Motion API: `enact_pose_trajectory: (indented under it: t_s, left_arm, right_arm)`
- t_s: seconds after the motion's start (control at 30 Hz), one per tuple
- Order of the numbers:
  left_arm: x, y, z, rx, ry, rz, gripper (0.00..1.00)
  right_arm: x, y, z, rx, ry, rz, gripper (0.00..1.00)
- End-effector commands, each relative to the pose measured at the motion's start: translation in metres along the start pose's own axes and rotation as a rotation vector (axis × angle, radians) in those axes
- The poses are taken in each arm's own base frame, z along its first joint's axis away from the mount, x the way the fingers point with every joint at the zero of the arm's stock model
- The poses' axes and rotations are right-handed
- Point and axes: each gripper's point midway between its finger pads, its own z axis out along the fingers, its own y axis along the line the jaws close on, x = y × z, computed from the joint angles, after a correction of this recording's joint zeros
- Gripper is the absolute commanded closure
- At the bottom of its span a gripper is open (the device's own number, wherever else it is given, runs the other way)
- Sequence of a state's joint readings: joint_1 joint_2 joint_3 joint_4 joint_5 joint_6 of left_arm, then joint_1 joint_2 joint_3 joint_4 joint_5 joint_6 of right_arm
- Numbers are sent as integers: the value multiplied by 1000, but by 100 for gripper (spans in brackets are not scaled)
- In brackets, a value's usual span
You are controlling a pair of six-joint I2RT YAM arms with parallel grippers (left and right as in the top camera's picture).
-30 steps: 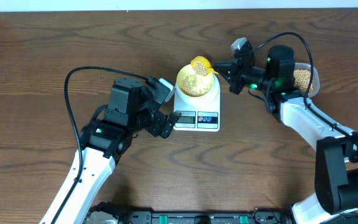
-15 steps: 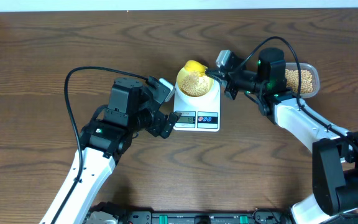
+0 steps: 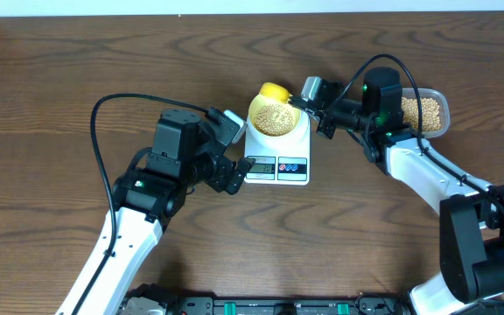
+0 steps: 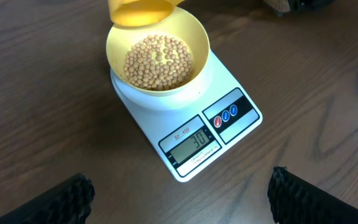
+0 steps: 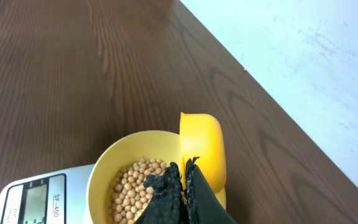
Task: Scoop item into bowl and weigh 50g on scale
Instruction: 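Tilt the scoop to pour soybeans into the yellow bowl, then carry the empty scoop right back to the soybean tub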
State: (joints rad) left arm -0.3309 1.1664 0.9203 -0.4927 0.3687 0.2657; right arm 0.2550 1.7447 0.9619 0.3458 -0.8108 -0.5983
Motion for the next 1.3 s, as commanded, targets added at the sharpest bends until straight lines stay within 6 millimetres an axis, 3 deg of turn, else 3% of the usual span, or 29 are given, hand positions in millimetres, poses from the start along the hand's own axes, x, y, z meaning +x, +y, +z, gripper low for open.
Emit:
enact_pose_trajectory:
  t_s: [0.0, 0.33, 0.5, 0.73, 1.03, 1.27]
  left_arm:
    - [-2, -1, -3, 7, -13, -2, 9]
    - [-2, -1, -3, 7, -13, -2, 9]
    - [-2, -1, -3, 7, -13, -2, 9]
    - [-2, -1, -3, 7, -13, -2, 9]
    - [-2, -1, -3, 7, -13, -2, 8]
    - [-2, -1, -3, 7, -13, -2, 8]
  right_arm:
    - [-2, 1, 1, -4, -14, -4, 99]
    - [-52, -6, -18, 13, -121, 113, 99]
    - [-69, -28, -44, 108, -137, 170, 99]
    - [-48, -68, -94, 295, -61, 348, 99]
    - [-14, -93, -182, 556, 78, 548, 99]
    - [9, -97, -244, 757, 178, 639, 99]
